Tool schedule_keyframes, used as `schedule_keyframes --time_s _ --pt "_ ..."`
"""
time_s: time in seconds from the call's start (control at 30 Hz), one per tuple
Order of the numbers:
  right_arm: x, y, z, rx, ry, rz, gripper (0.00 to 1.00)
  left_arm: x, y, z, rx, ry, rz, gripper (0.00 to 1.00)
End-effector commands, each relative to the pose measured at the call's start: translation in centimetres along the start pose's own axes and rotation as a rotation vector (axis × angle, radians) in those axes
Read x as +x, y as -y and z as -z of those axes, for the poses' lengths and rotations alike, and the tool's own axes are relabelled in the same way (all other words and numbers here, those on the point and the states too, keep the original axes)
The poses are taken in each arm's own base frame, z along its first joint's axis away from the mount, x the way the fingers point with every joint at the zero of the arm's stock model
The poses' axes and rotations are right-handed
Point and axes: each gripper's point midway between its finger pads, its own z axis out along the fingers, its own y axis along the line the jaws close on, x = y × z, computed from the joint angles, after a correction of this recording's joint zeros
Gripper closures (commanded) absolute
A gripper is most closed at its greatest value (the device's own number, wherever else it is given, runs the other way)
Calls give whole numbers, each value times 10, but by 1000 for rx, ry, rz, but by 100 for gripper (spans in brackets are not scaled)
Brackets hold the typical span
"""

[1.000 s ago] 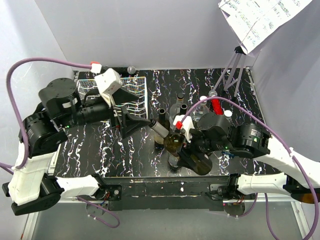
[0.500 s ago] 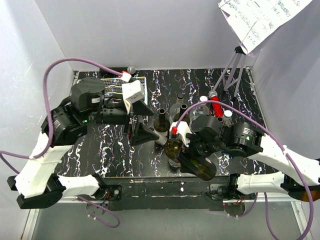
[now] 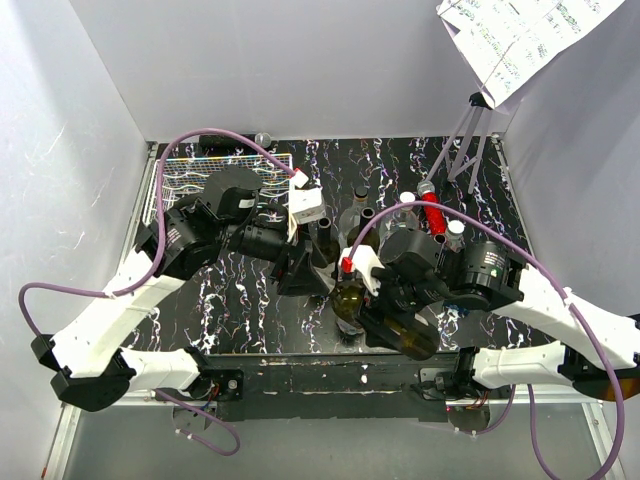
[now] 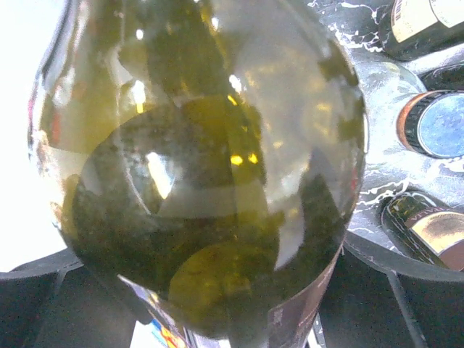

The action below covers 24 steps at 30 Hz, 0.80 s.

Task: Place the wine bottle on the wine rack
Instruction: Pick up the wine bottle from the center of the board.

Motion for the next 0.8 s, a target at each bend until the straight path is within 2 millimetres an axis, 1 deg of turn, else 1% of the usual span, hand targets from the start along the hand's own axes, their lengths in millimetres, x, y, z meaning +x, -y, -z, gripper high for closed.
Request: schedule_keyframes --time_s 0.0,0.03,0.07,0.2,0.23,0.33,0.47,0.53,0.6,0.67,0.7,0.77 --pt "-33 -8 18 -22 122 50 99 0 11 -2 74 12 -36 46" --pt "-34 -8 19 -22 127 52 99 3 10 -3 75 6 -29 47" --pt "-36 -7 20 -16 133 53 99 6 11 -4 79 2 -28 54" --pt "-42 -7 27 -3 149 60 99 20 8 -6 77 -29 -1 73" --pt "-43 -7 29 -3 150 63 99 25 7 -6 72 -38 7 75" --pt "-45 -6 32 7 154 71 99 35 4 -6 55 -58 18 76" --pt "-43 0 34 40 137 74 99 46 0 -8 39 -86 38 76" --pt "-41 5 37 74 125 70 99 55 -4 -9 20 -111 53 76" --pt "-37 14 41 118 108 104 99 64 -8 -10 3 -138 68 76" --pt "-33 18 43 138 87 124 99 72 -12 -10 -16 -159 76 74" --pt "-32 25 44 175 72 129 99 76 -14 -10 -24 -169 81 71" --pt "-31 30 48 202 62 147 99 81 -16 -10 -40 -182 85 64"
